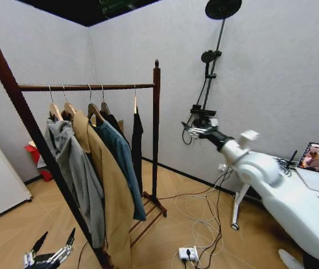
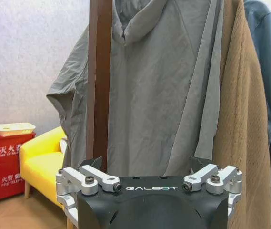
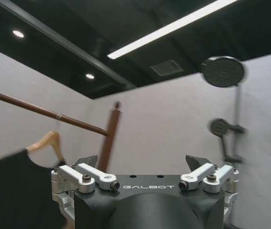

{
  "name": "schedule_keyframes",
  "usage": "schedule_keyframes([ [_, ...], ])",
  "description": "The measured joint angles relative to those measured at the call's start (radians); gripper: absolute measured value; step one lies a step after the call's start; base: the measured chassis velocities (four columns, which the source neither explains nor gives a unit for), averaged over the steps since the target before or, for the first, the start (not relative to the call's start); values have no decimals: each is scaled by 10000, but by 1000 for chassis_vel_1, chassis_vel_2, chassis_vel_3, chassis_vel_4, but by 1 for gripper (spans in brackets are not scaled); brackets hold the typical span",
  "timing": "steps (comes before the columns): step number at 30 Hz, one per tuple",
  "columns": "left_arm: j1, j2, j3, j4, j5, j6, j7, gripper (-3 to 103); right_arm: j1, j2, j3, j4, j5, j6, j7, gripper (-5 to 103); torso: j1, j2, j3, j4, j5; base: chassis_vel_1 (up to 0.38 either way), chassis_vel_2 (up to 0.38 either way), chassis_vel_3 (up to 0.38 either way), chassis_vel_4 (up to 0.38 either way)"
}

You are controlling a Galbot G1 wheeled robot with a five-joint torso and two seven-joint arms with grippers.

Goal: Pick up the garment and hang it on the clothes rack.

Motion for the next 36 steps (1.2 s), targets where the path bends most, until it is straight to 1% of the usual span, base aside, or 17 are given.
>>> schedule_keyframes([
  [1, 1, 0, -1, 0, 0, 0, -1, 100, -1329, 602, 805, 329, -316, 98, 89, 100, -1, 0, 1, -2, 9, 0, 0, 0, 0],
  [2, 1, 0, -1, 0, 0, 0, -1, 100, -1329, 602, 805, 329, -316, 98, 89, 100, -1, 0, 1, -2, 9, 0, 0, 0, 0],
  [3, 0, 0, -1, 0, 0, 0, 6, 100, -2662, 1398, 1493, 691, -728, 303, 198, 100, 0, 0, 2, -4, 9, 0, 0, 0, 0],
  [4, 0, 0, -1, 0, 0, 0, -1, 100, -3313, 1847, 1746, 848, -948, 434, 227, 100, 0, 0, 1, -6, 3, 0, 0, 0, 0],
  [5, 0, 0, -1, 0, 0, 0, 4, 100, -4239, 2614, 1941, 1031, -1359, 721, 285, 100, -1, 1, 0, -5, -5, 0, 0, 0, 0],
  [6, 0, 0, -1, 0, 0, 0, 4, 100, -4239, 2614, 1941, 1031, -1359, 721, 285, 100, -1, 1, 0, -5, -5, 0, 0, 0, 0],
  [7, 1, 1, 0, 1, 0, 0, 2, 100, -4990, 3517, 1938, 1121, -1808, 1066, 294, 100, -1, 1, 1, -2, -3, 0, 0, 0, 0],
  [8, 1, 0, -1, 0, 0, 0, -2, 100, -5353, 4124, 1866, 1141, -2069, 1287, 297, 100, -1, 1, 1, -1, 0, 0, 0, 0, 0],
  [9, 1, 0, -1, 0, 0, 0, -2, 100, -5353, 4124, 1866, 1141, -2069, 1287, 297, 100, -1, 1, 1, -1, 0, 0, 0, 0, 0],
  [10, 0, 0, -1, 0, 0, 0, 2, 100, -5950, 5209, 1670, 1194, -2590, 1657, 297, 100, -2, 1, 1, -3, 4, 0, 0, 0, 0],
  [11, 0, 0, 0, 0, 0, 0, -3, 100, -6430, 5911, 1532, 1261, -3078, 1927, 253, 100, -1, 1, 1, -5, -3, 0, 0, 0, 0],
  [12, 0, 0, 0, 0, 0, 0, -3, 100, -6430, 5911, 1532, 1261, -3078, 1927, 253, 100, -1, 1, 1, -5, -3, 0, 0, 0, 0],
  [15, 1, 0, 0, 0, -1, 0, -1, 100, -7124, 7043, 1130, 1353, -4005, 2482, 197, 100, 1, 1, 2, 1, -3, 0, 0, 0, 0],
  [16, 1, 0, 0, 0, -1, 0, -1, 100, -7124, 7043, 1130, 1353, -4005, 2482, 197, 100, 1, 1, 2, 1, -3, 0, 0, 0, 0],
  [18, 0, -1, 0, 0, 0, 0, -1, 100, -7492, 7497, 956, 1348, -4460, 2909, 203, 100, 2, -1, 3, -2, -4, 0, 0, 0, 0],
  [20, 0, 0, 0, 0, 0, 0, -1, 100, -7561, 7551, 921, 1334, -4544, 3004, 211, 100, 3, 0, 3, -3, -3, 0, 0, 0, 0],
  [36, 0, -1, 0, 0, 0, 0, -1, 100, -7579, 7509, 854, 1255, -4568, 3077, 228, 100, 3, -2, 4, -2, 0, 0, 0, 0, 0],
])
